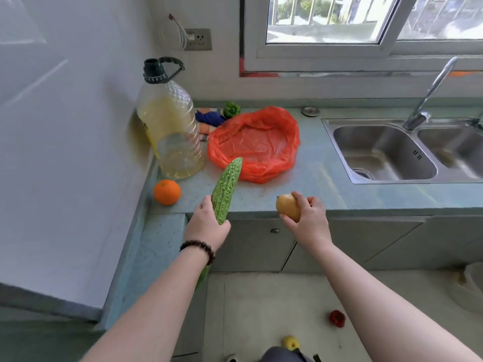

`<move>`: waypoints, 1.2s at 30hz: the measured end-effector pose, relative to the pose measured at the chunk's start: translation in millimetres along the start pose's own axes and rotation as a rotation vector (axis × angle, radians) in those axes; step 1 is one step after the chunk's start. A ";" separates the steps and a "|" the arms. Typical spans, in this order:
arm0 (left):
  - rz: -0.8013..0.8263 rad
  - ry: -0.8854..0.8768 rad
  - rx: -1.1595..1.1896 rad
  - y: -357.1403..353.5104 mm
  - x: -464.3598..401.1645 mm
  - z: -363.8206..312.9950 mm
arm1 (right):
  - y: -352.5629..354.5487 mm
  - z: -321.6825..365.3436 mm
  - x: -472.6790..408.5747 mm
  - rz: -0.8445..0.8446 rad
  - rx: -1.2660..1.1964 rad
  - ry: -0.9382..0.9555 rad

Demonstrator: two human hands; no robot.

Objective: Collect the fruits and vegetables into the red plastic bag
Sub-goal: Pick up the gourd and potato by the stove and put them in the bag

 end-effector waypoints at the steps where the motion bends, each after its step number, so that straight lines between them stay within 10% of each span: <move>1: 0.001 -0.004 0.002 1.7 -11.1 -2.3 | 1.7 1.8 -10.7 -0.007 0.001 0.003; 16: -0.054 0.010 0.026 26.1 -221.8 -90.2 | 40.3 -6.8 -230.5 -0.009 -0.061 0.060; 36: 0.284 0.025 -0.215 -32.6 -399.3 -97.8 | 30.5 -28.8 -370.7 0.092 -0.028 0.029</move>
Point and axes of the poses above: each hand's wrist, its own x-axis away from the middle knuckle, its own y-axis out of the back of the hand, z = x × y, the point moved 6 cm from there along -x, towards the middle knuckle, and after that the axes turned 13 degrees about z, right-handed, at the moved point
